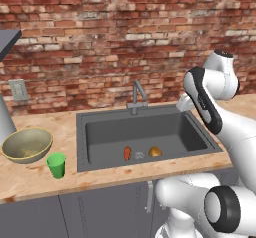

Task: Remove the potato and sweet potato from the sink. Then move the bowl and cup from the counter to the sink for washing.

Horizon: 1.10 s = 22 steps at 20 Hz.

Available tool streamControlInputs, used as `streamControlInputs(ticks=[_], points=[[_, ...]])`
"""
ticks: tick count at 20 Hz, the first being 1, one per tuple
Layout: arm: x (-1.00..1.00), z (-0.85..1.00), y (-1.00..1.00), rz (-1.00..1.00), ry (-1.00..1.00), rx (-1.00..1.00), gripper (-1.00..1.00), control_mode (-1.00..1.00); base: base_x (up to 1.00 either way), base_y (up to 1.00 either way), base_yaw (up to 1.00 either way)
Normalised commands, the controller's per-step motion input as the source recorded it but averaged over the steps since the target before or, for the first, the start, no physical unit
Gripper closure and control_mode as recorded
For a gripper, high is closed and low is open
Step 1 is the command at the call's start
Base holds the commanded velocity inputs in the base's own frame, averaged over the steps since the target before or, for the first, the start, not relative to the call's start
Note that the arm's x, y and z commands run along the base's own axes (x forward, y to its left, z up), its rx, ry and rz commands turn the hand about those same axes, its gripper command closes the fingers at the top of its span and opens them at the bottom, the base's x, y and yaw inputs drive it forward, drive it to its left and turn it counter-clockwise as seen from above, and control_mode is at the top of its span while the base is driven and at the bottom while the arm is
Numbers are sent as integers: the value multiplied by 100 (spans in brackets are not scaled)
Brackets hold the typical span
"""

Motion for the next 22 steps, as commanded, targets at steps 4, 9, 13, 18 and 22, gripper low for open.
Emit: streamControlInputs(ticks=[4,9,13,18,22], points=[[9,-12,0,9,4,2,-100,-100,0,0,0],[10,-13,0,7,4,2,-100,-100,0,0,0],[11,-13,0,6,4,2,-100,-100,0,0,0],[13,-12,0,6,6,3,-100,-100,0,0,0],[11,-13,0,6,7,4,-100,-100,0,0,0]])
